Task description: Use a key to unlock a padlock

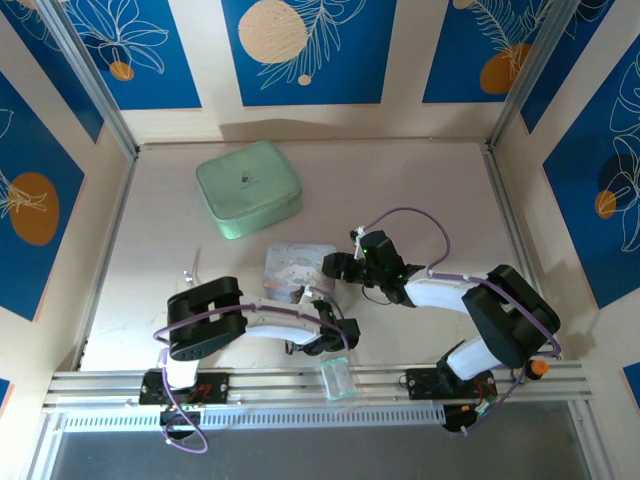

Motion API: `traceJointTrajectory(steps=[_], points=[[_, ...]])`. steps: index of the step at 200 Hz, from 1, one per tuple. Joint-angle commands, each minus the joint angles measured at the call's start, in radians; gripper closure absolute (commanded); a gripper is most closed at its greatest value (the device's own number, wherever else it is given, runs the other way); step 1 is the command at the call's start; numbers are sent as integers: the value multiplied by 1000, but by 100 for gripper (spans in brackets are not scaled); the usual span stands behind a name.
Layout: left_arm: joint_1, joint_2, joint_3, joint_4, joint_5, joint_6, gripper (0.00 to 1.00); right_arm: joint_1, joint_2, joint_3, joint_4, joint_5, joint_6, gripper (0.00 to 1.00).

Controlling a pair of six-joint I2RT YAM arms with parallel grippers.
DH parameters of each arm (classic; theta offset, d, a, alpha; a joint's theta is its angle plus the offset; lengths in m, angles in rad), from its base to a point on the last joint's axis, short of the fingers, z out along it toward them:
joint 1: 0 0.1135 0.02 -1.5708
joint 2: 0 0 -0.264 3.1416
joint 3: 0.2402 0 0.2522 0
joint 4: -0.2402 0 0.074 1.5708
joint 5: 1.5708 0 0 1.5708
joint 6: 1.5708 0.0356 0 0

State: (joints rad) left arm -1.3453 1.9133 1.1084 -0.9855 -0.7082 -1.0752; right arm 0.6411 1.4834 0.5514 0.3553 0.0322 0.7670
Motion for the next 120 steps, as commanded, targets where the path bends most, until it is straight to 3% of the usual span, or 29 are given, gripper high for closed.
traceJointTrajectory(steps=[1, 71, 120], points=[[-22, -29, 16, -112, -48, -71, 69, 5, 49, -38, -128, 25, 0, 36], [-55, -47, 45, -131, 5, -69, 73, 5, 57, -31, -134, 23, -2, 36], [-55, -160, -17, -31, 46, 3, 71, 3, 58, -24, -141, 21, -5, 36]])
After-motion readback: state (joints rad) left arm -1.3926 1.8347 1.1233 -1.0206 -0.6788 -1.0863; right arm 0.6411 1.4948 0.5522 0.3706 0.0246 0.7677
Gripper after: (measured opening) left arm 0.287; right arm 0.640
